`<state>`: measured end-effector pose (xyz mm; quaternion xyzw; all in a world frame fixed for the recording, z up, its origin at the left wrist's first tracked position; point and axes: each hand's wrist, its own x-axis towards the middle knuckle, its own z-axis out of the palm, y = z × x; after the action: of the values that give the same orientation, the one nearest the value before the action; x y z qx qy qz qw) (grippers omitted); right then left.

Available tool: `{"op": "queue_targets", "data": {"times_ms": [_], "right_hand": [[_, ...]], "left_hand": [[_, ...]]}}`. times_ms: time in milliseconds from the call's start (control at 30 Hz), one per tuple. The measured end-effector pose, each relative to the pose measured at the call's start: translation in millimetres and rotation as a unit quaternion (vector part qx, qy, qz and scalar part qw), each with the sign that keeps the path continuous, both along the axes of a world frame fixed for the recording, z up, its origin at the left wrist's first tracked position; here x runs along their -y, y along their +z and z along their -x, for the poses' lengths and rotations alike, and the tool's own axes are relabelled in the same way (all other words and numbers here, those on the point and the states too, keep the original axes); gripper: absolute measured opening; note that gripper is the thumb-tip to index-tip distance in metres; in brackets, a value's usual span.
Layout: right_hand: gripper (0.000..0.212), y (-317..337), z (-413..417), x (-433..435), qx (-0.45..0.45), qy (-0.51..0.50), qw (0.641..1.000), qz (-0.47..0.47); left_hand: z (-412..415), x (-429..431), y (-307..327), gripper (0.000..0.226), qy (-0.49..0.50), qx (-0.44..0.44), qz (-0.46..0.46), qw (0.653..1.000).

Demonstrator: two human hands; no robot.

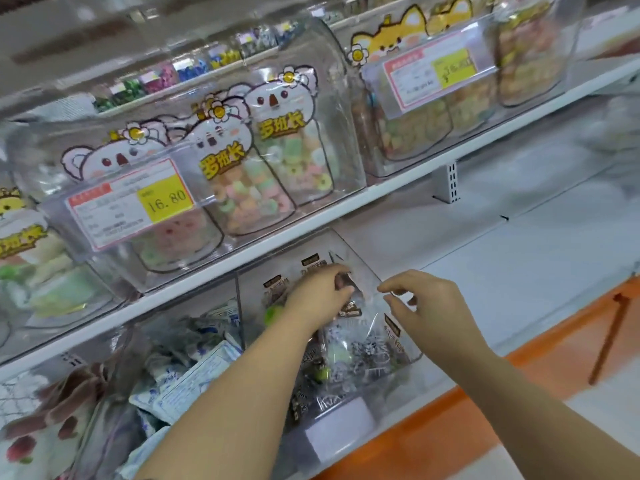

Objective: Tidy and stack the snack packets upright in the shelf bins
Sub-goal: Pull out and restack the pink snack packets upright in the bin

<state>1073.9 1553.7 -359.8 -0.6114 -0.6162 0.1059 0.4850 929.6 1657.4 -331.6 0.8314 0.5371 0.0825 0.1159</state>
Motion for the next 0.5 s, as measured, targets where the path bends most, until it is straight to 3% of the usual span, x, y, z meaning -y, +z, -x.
{"op": "queue_targets", "data": {"times_ms": [333,400,500], "right_hand": [[0.017,-1.2,-1.8,-3.1,-0.044,0.019,0.999,0.013],[0.018,-1.3,-0.3,-1.3,-0.055,0.019,0.998,0.018],[0.016,2.3,1.4,1.8,-0.081,0.013,0.996,0.033]], "left_hand": [[-26.4,-32.9,-11.8,0.021,0.064,-0.092,-0.038,0.993],[-22.2,-29.2,-5.1,0.022,0.062,-0.070,-0.053,0.994],[-11.5,-10.6,11.8,0.020,0.081,0.067,-0.108,0.989]]}}
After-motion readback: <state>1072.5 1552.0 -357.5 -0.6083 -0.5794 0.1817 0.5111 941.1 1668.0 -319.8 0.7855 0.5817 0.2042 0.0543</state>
